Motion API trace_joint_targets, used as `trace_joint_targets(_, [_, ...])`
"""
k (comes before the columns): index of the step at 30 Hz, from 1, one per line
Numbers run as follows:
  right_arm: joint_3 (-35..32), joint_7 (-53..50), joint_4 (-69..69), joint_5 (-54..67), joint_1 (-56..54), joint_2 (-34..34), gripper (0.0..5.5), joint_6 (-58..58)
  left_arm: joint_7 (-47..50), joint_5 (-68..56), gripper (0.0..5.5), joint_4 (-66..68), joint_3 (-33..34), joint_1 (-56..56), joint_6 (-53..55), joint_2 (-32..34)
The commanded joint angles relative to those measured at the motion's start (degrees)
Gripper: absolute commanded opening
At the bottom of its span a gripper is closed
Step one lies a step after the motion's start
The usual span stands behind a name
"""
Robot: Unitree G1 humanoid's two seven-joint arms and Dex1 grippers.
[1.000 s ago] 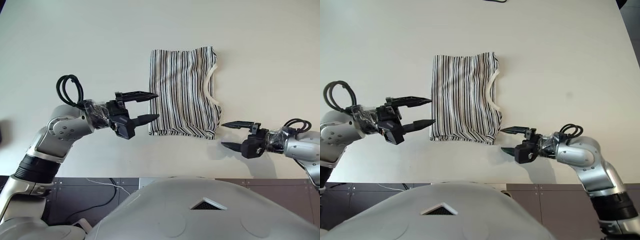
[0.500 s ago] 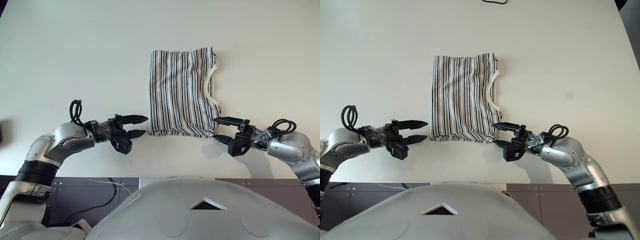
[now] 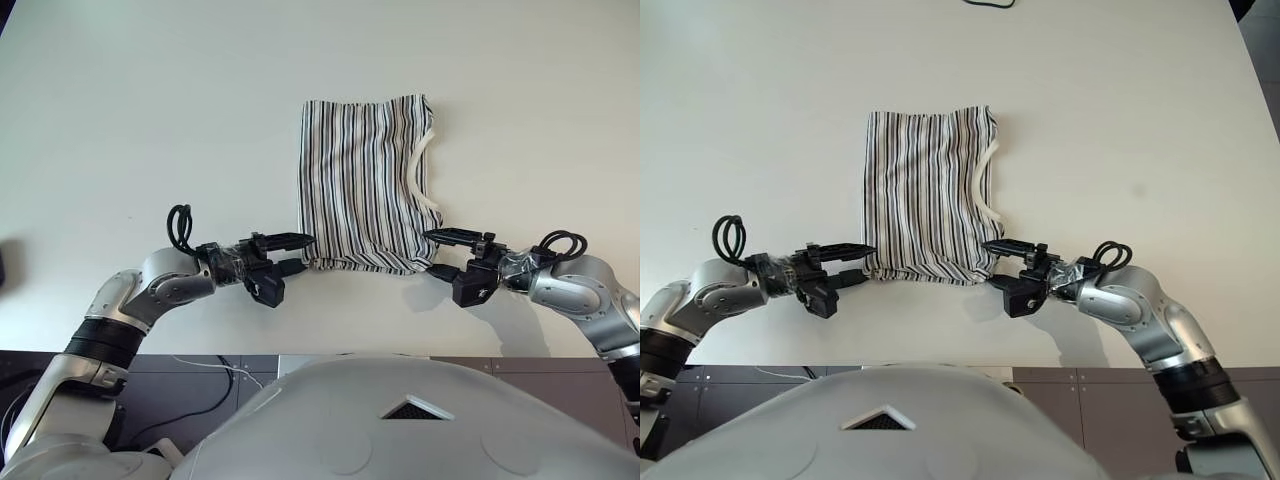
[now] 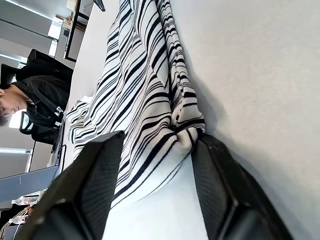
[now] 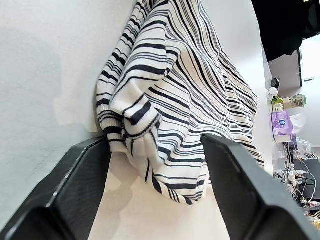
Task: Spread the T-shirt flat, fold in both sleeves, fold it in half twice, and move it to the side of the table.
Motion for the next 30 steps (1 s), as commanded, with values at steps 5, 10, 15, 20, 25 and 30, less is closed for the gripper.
trace_joint_targets(5, [1.91, 0.63, 1.66, -4.03, 0.52, -1.07, 3.20, 0.63, -2.77, 2.75, 1.20, 3.15, -4.15, -1.04, 1.25, -0.84])
trace_joint_targets(10, [1.66, 0.49, 0.91, -3.70, 2.01, -2.29, 3.20, -0.36, -2.65, 1.99, 0.52, 3.91, -4.28, -1.60, 1.69, -0.85])
trace_joint_targets(15, [2.42, -3.76, 3.58, -12.35, 2.20, -3.99, 3.20, -4.35, -4.07, -1.11, 0.20, 3.98, -4.28, -2.54, 1.52, 0.00])
trace_joint_targets(20, [3.32, -13.26, 9.04, -23.30, -0.58, -5.13, 3.20, -8.45, -5.45, -2.27, 0.18, 4.62, -4.79, -3.62, 0.95, 0.47])
trace_joint_targets(25, [4.73, -21.72, 12.69, -28.91, -3.01, -5.29, 3.20, -11.06, -6.36, -2.78, 0.17, 4.63, -4.99, -4.01, 0.78, 0.72])
trace_joint_targets(30, [6.17, -26.16, 12.99, -30.20, -3.09, -5.81, 3.20, -12.82, -7.03, -3.06, 0.17, 4.45, -5.09, -3.96, 0.76, 0.90])
